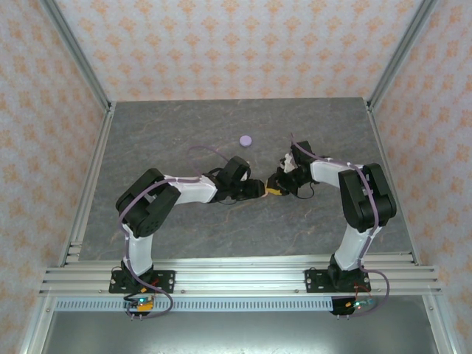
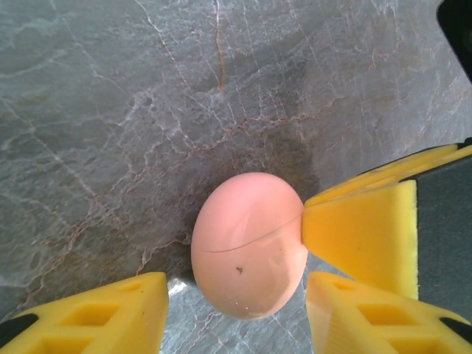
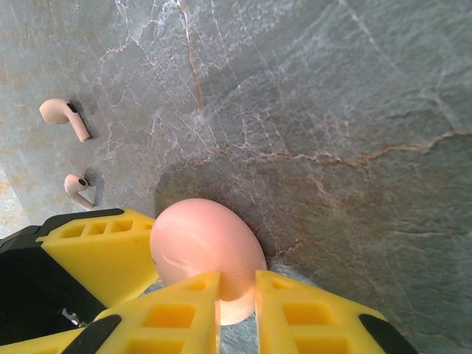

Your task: Insert the wireless bluetooth earbuds into the charging case

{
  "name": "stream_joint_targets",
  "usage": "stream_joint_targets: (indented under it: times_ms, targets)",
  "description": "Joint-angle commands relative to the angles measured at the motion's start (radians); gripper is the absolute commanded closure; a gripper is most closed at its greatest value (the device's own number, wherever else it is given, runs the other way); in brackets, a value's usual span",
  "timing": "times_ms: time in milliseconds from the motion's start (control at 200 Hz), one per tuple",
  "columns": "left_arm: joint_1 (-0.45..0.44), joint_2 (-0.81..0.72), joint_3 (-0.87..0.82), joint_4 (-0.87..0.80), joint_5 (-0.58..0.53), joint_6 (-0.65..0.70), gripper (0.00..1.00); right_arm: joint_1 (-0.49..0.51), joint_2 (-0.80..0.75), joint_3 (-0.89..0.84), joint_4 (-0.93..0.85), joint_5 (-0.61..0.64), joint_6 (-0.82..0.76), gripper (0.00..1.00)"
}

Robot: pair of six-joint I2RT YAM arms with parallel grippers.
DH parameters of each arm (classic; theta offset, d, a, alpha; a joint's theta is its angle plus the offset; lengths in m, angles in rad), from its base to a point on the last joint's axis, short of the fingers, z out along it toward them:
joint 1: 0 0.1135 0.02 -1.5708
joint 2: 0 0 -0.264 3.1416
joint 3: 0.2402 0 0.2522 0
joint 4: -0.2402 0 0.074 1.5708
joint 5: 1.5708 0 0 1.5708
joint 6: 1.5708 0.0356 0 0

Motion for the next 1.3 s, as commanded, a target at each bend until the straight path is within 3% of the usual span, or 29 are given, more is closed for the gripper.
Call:
stream_joint_targets:
  times_ms: [0,405,771,901,1106,1291]
  targets:
    - [-0.003,0.062,0.009,0.068,0.011,-0.025,0.48,0.004,0.009,-0.022,0.001,0.03,0.002,0.81]
    - [-0.003,0.119,0.0,0.211,0.042,-0.103,0.5,0.004,0.012,-0.035,0.035,-0.013,0.018,0.82]
    - [-0.002,0.086,-0.011,0.218,0.02,-0.112,0.68,0.001,-0.017,-0.038,0.047,-0.023,0.037,0.81]
    - [0.004,0.046,-0.023,0.186,-0.01,-0.09,0.78,-0.012,-0.067,-0.049,0.047,0.008,0.05,0.76]
    - [0.052,-0.088,-0.074,0.145,-0.006,-0.025,0.83,-0.046,-0.204,-0.053,0.019,0.052,0.04,0.71]
    - [0.133,-0.236,-0.135,0.155,0.126,0.083,0.84,-0.048,-0.324,-0.001,-0.039,0.016,-0.041,0.66]
